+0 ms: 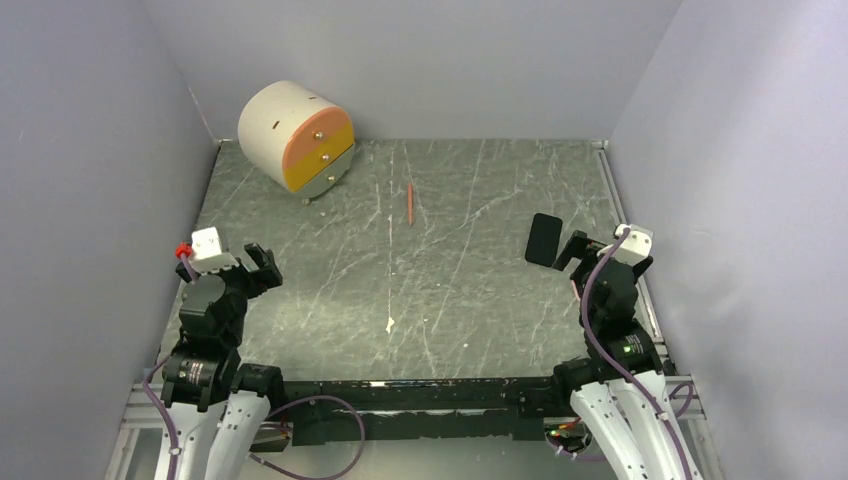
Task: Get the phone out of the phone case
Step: Pick up the phone at the center of the board.
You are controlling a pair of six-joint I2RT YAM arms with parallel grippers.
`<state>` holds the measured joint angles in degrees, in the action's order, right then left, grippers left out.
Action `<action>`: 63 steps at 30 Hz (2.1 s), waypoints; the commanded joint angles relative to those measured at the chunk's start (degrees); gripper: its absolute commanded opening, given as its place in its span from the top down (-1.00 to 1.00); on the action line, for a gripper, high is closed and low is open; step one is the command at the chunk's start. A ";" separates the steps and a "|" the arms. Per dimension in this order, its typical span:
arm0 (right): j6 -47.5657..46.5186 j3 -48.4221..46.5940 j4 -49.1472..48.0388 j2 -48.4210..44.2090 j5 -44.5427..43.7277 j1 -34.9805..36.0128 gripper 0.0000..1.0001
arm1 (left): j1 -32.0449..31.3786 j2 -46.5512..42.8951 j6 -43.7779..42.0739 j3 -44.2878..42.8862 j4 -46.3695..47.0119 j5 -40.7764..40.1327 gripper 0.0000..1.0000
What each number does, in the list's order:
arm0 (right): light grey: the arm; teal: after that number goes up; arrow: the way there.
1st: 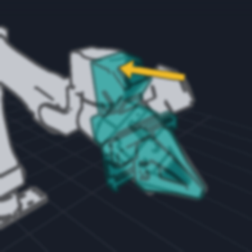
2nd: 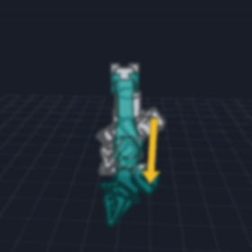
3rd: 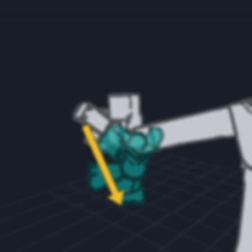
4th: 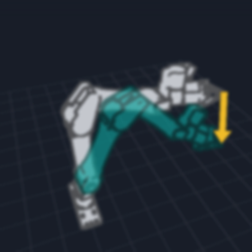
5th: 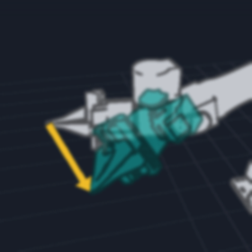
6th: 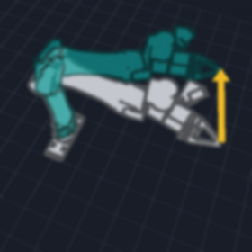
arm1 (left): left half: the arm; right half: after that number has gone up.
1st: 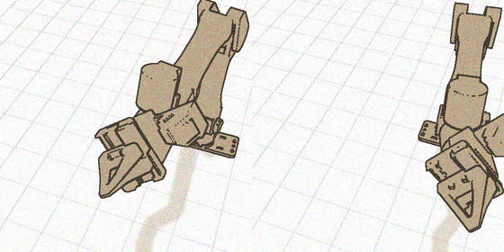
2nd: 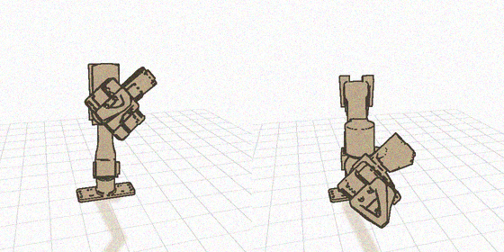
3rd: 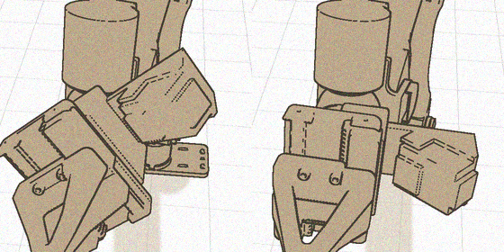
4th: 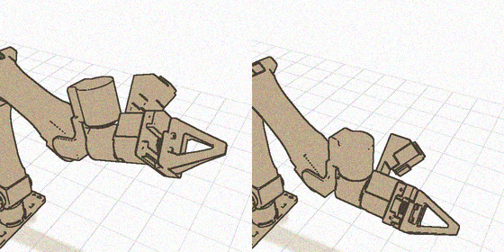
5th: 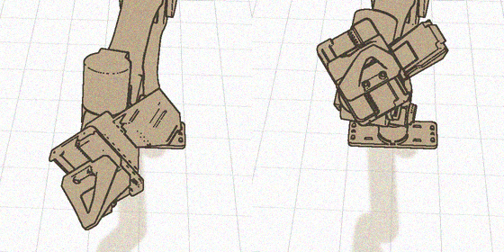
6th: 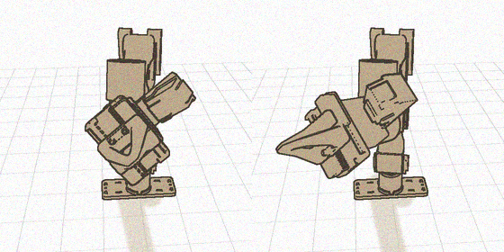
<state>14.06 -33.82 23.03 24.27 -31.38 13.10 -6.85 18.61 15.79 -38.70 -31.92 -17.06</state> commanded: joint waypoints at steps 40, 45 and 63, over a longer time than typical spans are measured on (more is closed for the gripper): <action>27.26 -17.69 16.38 48.98 25.54 -41.29 -0.98 | -1.15 -9.00 -1.50 0.90 2.96 -3.63 -0.89; 26.01 -21.95 15.23 54.54 24.98 -44.35 -0.98 | -1.15 -8.37 -1.60 0.90 2.91 -3.99 -0.89; 31.28 -27.65 16.97 70.46 19.38 -44.20 -0.98 | -1.15 -6.73 -2.29 1.60 3.87 -3.58 -0.89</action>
<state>43.51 -59.75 40.25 93.89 -9.26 -31.18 -7.75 10.96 15.20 -37.58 -30.65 -20.43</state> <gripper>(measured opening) 0.989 0.943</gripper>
